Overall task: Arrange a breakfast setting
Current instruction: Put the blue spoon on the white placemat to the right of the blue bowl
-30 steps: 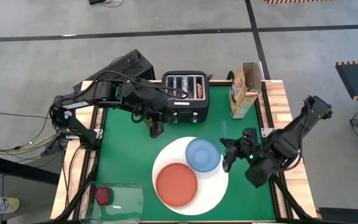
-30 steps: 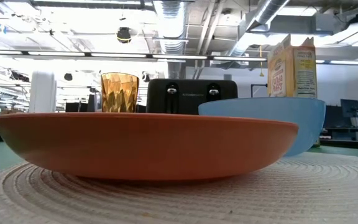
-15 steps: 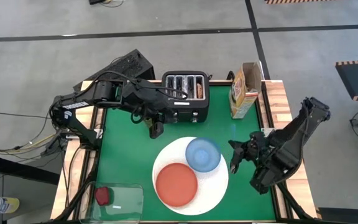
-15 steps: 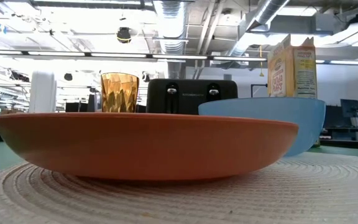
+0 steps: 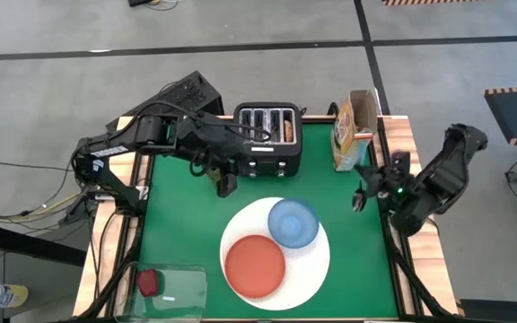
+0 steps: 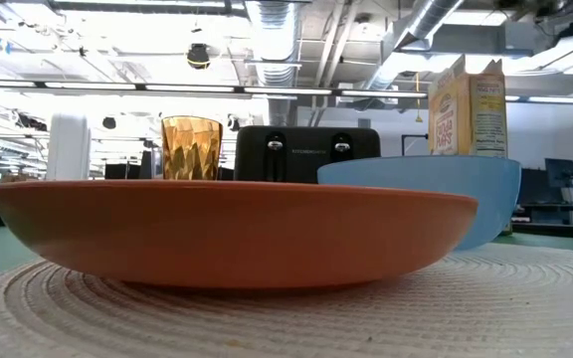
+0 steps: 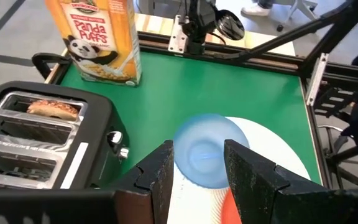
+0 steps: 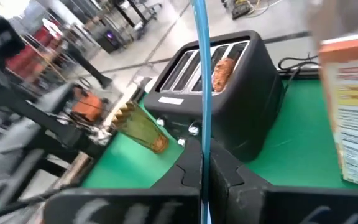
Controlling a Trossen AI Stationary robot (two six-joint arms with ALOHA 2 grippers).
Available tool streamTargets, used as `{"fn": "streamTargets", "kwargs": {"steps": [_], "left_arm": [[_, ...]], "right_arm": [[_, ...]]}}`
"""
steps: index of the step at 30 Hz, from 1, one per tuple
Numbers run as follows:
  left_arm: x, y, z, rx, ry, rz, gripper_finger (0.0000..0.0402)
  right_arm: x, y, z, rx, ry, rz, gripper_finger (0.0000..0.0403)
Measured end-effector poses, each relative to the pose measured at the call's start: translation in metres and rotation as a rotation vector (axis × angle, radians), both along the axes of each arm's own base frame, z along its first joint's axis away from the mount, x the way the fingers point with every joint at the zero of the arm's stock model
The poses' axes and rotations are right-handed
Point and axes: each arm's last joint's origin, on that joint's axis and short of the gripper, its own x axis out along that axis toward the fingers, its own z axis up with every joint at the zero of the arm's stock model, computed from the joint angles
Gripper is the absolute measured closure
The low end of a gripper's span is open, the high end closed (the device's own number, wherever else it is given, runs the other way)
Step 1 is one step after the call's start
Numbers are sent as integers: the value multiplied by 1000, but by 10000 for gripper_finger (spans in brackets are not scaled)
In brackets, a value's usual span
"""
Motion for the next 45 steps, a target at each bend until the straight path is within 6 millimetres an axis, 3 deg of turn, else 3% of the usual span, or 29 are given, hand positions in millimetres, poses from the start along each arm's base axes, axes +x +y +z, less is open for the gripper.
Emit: {"fn": "streamTargets", "kwargs": {"steps": [3, 10, 16, 34, 45], "left_arm": [[0, 3, 0, -11, -1, 27, 274], [0, 8, 0, -24, -3, 56, 274], [0, 8, 0, -34, -3, 64, 274], [0, 8, 0, -33, -1, 62, 274], [-1, 8, 0, -35, 2, 64, 274]], "right_arm": [[-7, -5, -18, 81, -102, 14, 385], [4, 11, -73, 177, -177, 64, 385], [12, 25, -118, 364, -260, 50, 384], [45, 67, -169, 617, -181, 12, 382], [51, 74, -196, 505, -85, -12, 382]]}}
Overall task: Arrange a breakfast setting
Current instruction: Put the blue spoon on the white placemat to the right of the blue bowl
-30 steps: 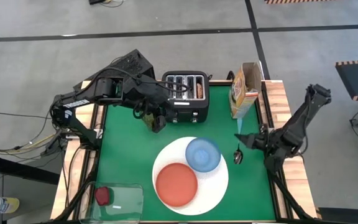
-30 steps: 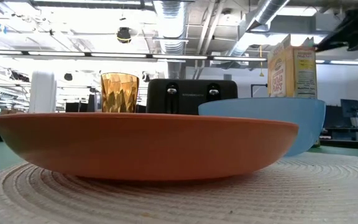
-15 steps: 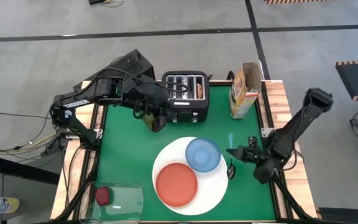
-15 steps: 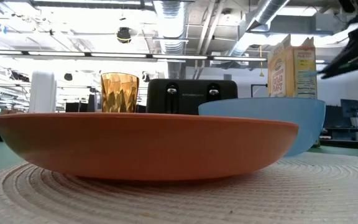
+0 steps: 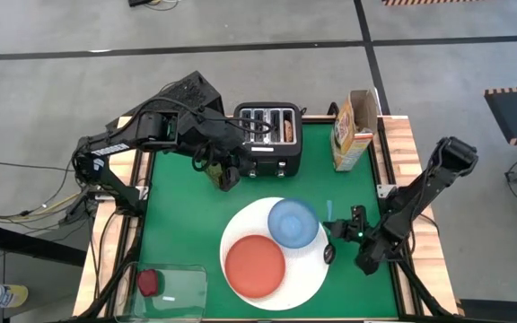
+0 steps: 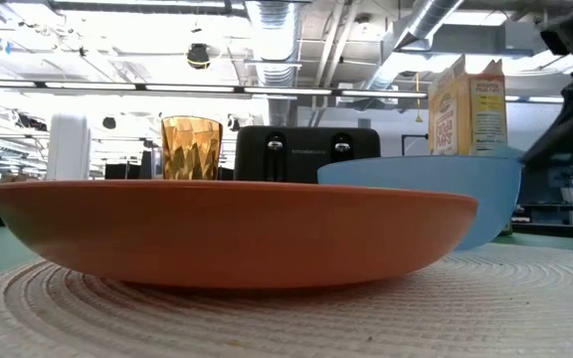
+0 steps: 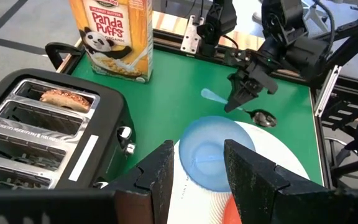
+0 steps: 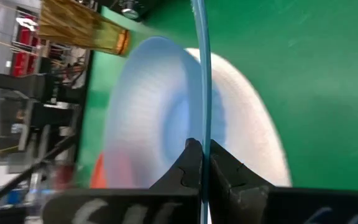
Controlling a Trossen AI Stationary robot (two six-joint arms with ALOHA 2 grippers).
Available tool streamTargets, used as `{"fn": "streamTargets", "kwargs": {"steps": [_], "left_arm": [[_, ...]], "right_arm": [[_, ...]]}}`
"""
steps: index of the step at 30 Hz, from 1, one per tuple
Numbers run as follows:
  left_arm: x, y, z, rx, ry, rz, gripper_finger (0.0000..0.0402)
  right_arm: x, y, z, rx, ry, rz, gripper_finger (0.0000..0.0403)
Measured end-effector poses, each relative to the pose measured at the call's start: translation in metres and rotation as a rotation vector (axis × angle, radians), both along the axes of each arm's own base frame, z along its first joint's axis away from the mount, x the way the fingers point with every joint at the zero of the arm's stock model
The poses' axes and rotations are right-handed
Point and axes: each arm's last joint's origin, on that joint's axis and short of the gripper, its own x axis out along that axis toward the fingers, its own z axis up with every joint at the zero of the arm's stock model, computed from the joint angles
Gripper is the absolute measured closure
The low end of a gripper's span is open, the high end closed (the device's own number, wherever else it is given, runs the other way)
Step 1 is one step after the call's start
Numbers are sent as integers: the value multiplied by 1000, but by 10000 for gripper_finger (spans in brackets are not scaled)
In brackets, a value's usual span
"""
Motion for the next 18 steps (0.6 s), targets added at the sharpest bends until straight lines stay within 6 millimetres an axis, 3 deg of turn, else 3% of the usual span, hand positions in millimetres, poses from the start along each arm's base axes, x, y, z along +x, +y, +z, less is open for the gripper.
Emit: {"fn": "streamTargets", "kwargs": {"steps": [18], "left_arm": [[0, 0, 0, -2, 0, 1, 274]], "right_arm": [[20, 5, -32, 28, 72, -34, 375]]}}
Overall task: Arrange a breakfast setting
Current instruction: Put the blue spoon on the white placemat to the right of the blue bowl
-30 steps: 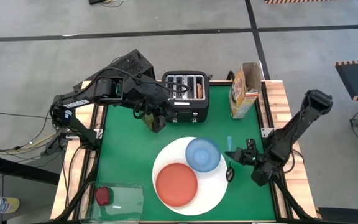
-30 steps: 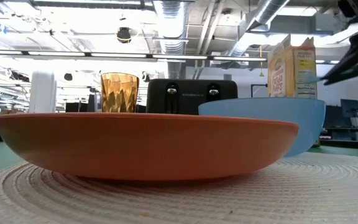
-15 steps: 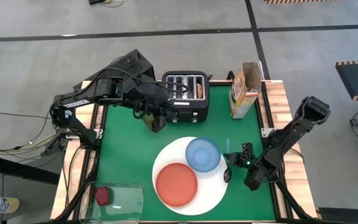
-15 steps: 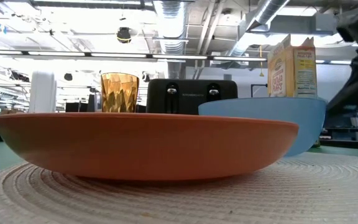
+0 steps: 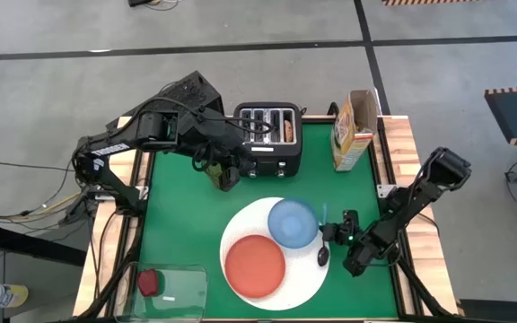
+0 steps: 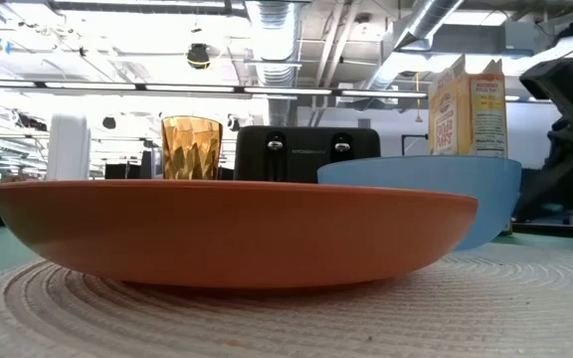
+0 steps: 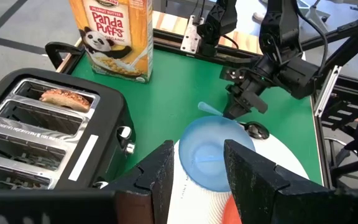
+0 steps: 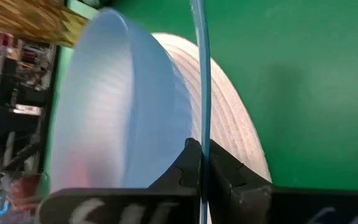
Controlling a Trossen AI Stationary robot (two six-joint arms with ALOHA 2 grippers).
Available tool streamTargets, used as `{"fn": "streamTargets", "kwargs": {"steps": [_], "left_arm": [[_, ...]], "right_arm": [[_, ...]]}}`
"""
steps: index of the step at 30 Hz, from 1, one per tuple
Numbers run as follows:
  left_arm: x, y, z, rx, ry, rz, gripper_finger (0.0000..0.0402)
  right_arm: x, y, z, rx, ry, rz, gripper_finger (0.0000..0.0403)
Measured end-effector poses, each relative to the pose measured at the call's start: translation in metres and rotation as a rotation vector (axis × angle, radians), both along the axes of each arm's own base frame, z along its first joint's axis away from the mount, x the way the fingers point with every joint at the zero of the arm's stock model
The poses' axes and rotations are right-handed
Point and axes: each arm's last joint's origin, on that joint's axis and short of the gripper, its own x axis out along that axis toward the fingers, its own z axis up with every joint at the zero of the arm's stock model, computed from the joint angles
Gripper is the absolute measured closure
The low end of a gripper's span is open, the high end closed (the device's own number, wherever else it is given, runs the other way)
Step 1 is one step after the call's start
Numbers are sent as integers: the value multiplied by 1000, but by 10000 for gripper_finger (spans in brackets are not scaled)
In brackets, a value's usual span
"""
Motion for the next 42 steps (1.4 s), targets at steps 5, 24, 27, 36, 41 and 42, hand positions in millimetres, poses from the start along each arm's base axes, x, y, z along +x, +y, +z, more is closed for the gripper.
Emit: {"fn": "streamTargets", "kwargs": {"steps": [5, 24, 27, 36, 41, 42], "left_arm": [[0, 0, 0, -1, 0, 0, 274], [0, 0, 0, -1, 0, 1, 274], [0, 0, 0, -1, 0, 1, 274], [0, 0, 0, -2, 0, 1, 274], [0, 0, 0, -7, -1, 5, 274], [0, 0, 0, -7, -1, 5, 274]], "right_arm": [[3, 0, -2, 12, 15, 0, 359], [4, 0, -4, 51, 103, 57, 355], [4, 0, -4, 53, 104, 57, 355], [6, -3, -5, 78, 116, 40, 355], [10, -5, -4, 102, 104, 22, 355], [11, -6, -4, 104, 102, 19, 355]]}}
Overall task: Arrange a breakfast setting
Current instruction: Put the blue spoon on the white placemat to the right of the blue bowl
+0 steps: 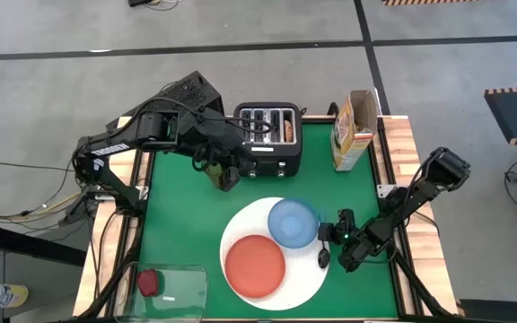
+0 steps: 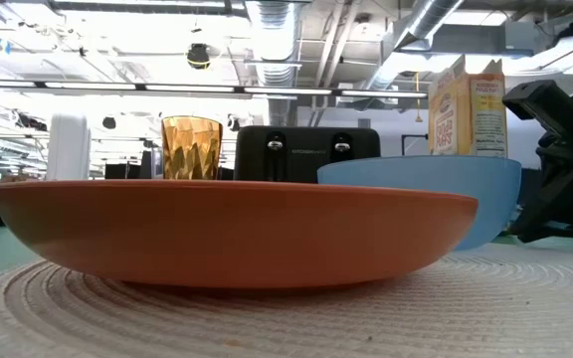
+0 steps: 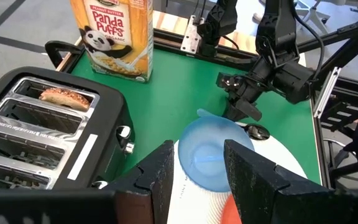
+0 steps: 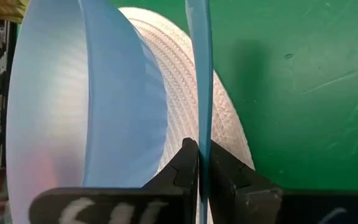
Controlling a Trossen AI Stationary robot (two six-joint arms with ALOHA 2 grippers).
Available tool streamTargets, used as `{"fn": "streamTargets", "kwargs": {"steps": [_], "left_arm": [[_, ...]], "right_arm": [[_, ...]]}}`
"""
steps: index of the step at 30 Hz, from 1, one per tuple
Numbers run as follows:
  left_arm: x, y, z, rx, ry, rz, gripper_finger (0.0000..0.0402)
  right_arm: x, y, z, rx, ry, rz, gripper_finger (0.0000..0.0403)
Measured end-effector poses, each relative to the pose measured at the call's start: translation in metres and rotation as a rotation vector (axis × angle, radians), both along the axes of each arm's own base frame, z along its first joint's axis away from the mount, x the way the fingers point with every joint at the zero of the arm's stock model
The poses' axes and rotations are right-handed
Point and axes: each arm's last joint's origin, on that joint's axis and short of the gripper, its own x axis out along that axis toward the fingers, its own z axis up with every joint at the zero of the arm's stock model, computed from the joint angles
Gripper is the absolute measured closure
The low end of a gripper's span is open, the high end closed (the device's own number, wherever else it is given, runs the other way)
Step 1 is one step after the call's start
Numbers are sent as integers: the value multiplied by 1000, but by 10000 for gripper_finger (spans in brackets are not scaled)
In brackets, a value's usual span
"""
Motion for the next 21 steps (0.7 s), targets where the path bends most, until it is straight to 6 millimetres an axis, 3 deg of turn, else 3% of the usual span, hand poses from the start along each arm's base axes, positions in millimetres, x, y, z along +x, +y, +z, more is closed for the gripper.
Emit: {"fn": "streamTargets", "kwargs": {"steps": [21], "left_arm": [[0, 2, 0, 45, 1, 72, 274]], "right_arm": [[-3, -1, 2, 33, 40, 8, 355]]}}
